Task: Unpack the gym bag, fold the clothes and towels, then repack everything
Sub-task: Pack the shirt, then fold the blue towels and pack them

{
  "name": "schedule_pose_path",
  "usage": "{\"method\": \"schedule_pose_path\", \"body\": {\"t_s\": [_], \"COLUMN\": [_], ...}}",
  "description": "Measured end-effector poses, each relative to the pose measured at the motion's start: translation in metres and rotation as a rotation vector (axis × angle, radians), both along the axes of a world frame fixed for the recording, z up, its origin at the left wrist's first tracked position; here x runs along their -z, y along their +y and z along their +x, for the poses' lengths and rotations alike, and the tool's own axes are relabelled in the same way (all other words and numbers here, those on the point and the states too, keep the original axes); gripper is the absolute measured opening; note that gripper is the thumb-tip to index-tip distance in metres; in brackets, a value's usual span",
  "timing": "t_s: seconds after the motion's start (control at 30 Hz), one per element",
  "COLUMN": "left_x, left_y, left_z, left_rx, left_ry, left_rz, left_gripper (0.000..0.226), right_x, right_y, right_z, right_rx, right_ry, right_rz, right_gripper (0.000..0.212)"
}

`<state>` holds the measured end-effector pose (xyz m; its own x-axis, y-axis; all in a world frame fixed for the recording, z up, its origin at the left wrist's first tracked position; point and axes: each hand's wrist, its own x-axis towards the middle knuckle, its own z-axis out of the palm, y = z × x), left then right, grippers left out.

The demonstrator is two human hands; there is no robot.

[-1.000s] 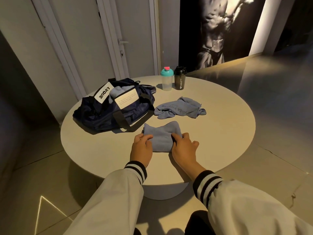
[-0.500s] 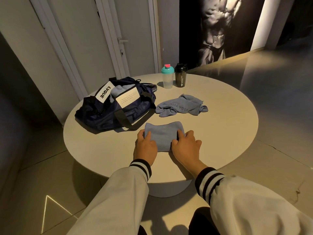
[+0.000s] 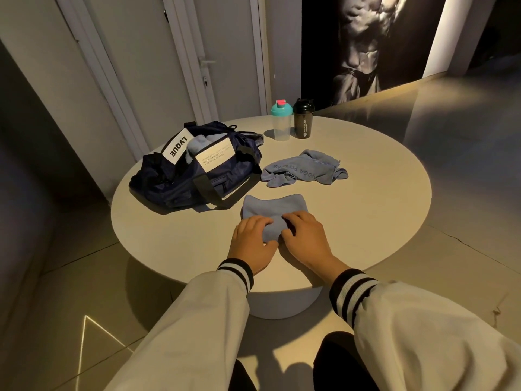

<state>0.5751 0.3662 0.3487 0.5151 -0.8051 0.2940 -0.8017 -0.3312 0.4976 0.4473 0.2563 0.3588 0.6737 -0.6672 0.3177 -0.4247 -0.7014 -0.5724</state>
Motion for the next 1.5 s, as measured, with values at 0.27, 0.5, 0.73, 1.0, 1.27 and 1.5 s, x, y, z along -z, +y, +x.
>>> {"method": "schedule_pose_path", "body": {"t_s": [0.27,0.5,0.73,1.0,1.27,1.5], "left_x": [-0.007,-0.035,-0.016,-0.011,-0.005,-0.027], "left_y": [0.005,0.003,-0.001,-0.004,-0.005,-0.006], "left_z": [-0.006,-0.019,-0.026,-0.024,-0.016,-0.002], "left_rx": [-0.173,-0.243,-0.254,-0.218,-0.137,-0.209], "left_ry": [-0.036,-0.105,0.051,0.19,0.493,0.722], "left_rz": [0.011,-0.141,-0.12,-0.027,-0.224,-0.357], "left_gripper": [0.034,0.024,0.022,0.043,0.049,0.06], "right_x": [-0.001,-0.034,-0.027,-0.02,-0.024,-0.036], "right_y": [0.006,-0.005,-0.011,0.0,0.02,0.032], "right_z": [-0.008,-0.005,0.003,0.015,0.017,0.033], "right_rx": [-0.07,-0.136,-0.062,-0.043,-0.058,-0.142], "right_ry": [0.125,0.113,0.088,0.223,0.014,-0.302], "right_rz": [-0.095,-0.055,0.058,0.013,0.346,0.705], "right_gripper": [0.042,0.024,0.033,0.045,0.034,0.026]}}
